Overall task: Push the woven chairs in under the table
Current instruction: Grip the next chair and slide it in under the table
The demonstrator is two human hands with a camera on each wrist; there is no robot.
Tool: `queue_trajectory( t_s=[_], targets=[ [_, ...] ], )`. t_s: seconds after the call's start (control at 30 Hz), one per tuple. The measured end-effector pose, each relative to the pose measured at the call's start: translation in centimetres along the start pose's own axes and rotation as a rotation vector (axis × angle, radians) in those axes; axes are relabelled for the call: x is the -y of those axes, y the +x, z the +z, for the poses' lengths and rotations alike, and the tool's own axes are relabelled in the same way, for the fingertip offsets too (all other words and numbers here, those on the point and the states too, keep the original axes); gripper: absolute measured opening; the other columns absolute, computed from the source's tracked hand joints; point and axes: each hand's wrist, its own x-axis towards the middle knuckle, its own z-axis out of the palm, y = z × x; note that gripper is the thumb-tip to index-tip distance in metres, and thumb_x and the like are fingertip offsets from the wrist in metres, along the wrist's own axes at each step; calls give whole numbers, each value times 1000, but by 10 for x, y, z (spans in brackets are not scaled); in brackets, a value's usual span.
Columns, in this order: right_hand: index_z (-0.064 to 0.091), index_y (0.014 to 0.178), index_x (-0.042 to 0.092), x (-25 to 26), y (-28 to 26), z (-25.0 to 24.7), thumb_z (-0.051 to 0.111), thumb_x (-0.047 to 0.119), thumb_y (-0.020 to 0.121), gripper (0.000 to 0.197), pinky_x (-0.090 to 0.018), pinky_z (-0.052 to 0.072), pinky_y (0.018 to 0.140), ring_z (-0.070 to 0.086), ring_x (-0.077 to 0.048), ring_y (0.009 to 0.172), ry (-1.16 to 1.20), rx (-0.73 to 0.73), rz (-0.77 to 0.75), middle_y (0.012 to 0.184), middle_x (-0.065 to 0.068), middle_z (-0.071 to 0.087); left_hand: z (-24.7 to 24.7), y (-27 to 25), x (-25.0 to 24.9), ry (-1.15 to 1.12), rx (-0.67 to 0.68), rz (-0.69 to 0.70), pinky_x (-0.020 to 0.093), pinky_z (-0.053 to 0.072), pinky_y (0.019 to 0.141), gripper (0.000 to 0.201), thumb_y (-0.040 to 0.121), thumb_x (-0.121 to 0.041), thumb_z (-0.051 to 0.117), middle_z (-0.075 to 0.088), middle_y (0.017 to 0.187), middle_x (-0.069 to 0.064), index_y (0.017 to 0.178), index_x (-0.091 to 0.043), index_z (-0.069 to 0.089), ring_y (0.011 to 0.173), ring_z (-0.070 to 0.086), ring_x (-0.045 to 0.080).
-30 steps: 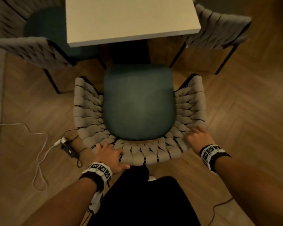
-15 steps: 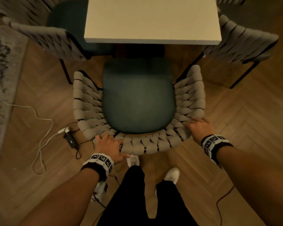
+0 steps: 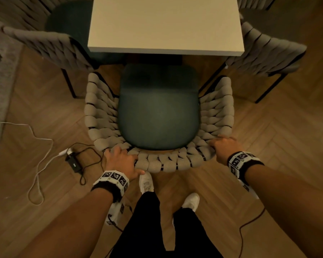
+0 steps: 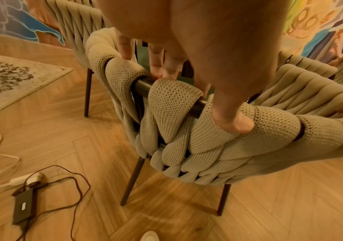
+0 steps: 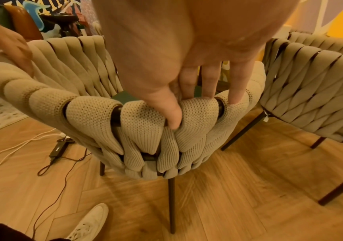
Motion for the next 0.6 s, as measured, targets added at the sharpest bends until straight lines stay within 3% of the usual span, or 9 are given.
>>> queue_trajectory(
  t_s=[0.13,0.3,0.47,0.6],
  targets=[
    [55,127,21,4,1,7,62,18,85,42,-43,47,101,42,-21,133,28,-40,17,132,1,57,0,1,0,-37,16,-22,55,24,101,71,67,-86,44,59,126,-2,124,-46,55,123,36,27],
    [31,148,18,6,-14,19,61,14,85,70,-43,28,118,14,-24,149,163,-69,39,157,-2,29,-3,2,-2,-77,73,-33,56,21,106,71,68,-84,47,56,130,-2,126,-44,54,128,33,27],
    [29,148,11,13,-17,38,46,1,92,60,-41,28,118,-1,-29,151,275,-89,66,163,-12,11,-9,1,-3,-26,104,-16,58,24,106,68,73,-82,41,56,132,1,128,-42,53,130,35,28],
    [27,150,8,6,-9,38,42,2,98,55,-42,26,118,-2,-30,151,268,-50,42,163,-12,9,-12,1,-5,35,123,-5,60,25,104,67,77,-80,37,55,133,4,128,-39,53,129,34,30]
  ],
)
